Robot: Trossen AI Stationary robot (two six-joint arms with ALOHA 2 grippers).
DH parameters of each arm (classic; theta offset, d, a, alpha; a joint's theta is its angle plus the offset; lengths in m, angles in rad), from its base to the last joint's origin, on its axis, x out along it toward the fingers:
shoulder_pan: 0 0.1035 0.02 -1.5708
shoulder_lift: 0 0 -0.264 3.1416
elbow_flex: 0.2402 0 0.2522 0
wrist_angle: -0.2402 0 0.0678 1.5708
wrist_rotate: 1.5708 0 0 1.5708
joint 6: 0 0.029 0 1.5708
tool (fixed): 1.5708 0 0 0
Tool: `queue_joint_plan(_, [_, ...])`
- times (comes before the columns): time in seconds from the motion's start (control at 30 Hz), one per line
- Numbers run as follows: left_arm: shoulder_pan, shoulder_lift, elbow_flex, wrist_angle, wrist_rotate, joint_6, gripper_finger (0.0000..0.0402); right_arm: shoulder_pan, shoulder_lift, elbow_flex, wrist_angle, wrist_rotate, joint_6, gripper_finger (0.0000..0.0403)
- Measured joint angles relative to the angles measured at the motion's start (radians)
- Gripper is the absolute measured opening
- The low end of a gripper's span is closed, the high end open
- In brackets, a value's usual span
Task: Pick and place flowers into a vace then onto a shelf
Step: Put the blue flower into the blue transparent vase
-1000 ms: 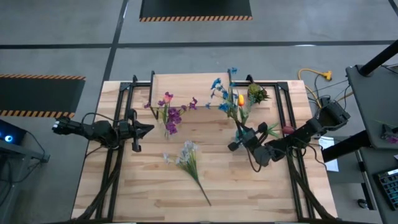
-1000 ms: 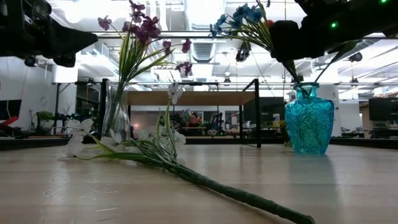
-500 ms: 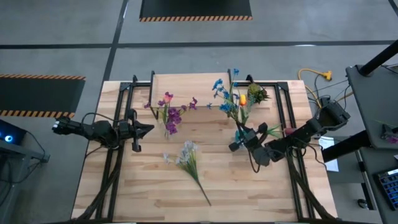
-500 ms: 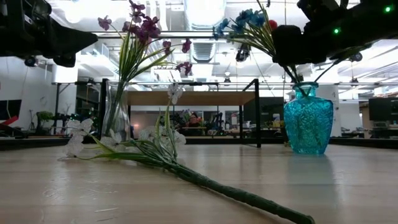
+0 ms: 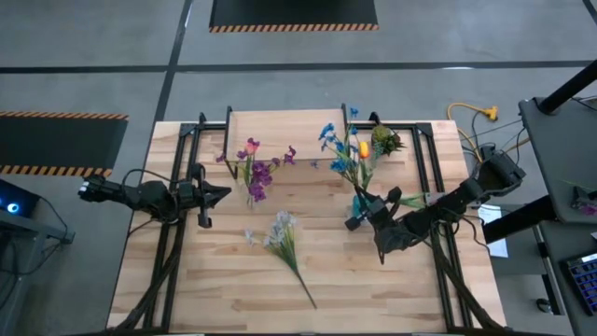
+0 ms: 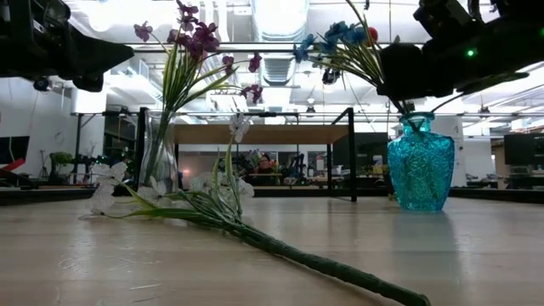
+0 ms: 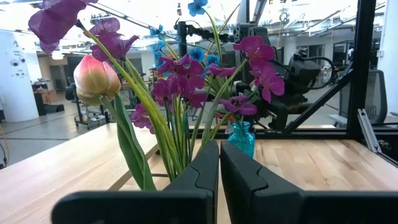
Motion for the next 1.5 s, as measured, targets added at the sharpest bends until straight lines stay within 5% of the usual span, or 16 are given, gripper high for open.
queue_joint_plan(0.57, [0.000,0.000,0.000,0.000,0.000,0.000,0.0000,0.001,0.000,-0.005,0.004,-0.050,0.002,0.0021])
queue_joint_plan(1.1, [0.000,0.000,0.000,0.000,0.000,0.000,0.0000,0.008,0.000,0.047,0.004,-0.083,-0.107,0.0178])
queue_joint_plan(1.5, [0.000,0.000,0.000,0.000,0.000,0.000,0.0000,0.003,0.000,0.081,0.002,-0.180,-0.171,0.0148])
